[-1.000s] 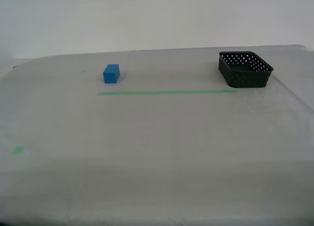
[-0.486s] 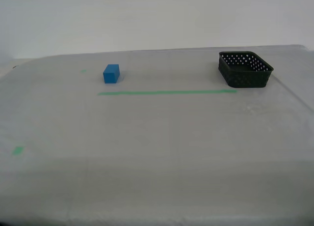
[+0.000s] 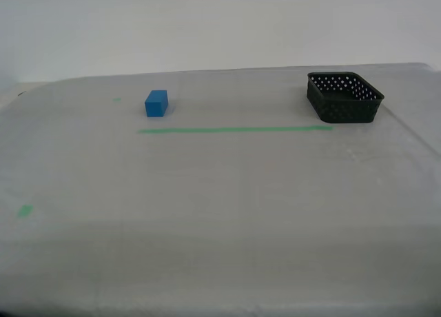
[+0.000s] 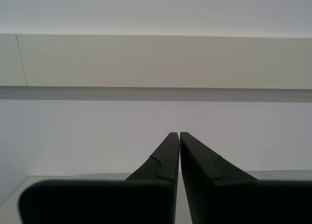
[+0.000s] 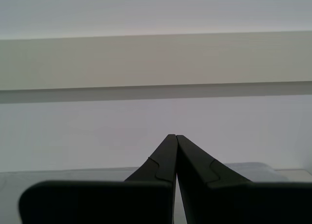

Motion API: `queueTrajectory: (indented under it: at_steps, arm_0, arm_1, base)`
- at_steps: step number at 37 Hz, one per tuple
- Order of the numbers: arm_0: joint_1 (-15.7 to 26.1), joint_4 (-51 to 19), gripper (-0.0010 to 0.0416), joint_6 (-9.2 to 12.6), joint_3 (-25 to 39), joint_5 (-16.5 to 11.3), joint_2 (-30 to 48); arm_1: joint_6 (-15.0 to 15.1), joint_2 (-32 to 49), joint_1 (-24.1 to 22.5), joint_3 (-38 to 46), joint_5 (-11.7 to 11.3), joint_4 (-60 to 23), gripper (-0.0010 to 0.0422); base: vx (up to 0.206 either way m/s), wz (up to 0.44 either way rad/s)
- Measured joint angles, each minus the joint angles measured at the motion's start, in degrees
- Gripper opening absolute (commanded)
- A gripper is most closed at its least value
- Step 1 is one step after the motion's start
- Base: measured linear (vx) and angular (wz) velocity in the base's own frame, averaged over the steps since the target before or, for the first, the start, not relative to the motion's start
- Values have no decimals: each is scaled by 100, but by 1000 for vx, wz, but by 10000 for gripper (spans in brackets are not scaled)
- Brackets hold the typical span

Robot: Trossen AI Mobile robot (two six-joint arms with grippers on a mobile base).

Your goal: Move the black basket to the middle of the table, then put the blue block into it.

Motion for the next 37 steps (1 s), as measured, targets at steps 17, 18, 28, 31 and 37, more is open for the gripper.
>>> queueTrajectory:
  at_steps: [17,18,28,31,37]
  arm_0:
    - [2,-807,-1,11,448,0,2]
    - [0,-901,-1,11,479,0,2]
    - [4,-1814,-1,13,848,2,2]
    - [0,-2135,-1,13,1003,2,17]
    - [4,-2855,-1,13,1399,2,87]
  arm_1:
    - [0,0,0,0,0,0,0]
    - [0,0,0,0,0,0,0]
    - [0,0,0,0,0,0,0]
    - [0,0,0,0,0,0,0]
    - [0,0,0,0,0,0,0]
  base:
    - [0,0]
    - [0,0]
    - [0,0]
    - [0,0]
    - [0,0]
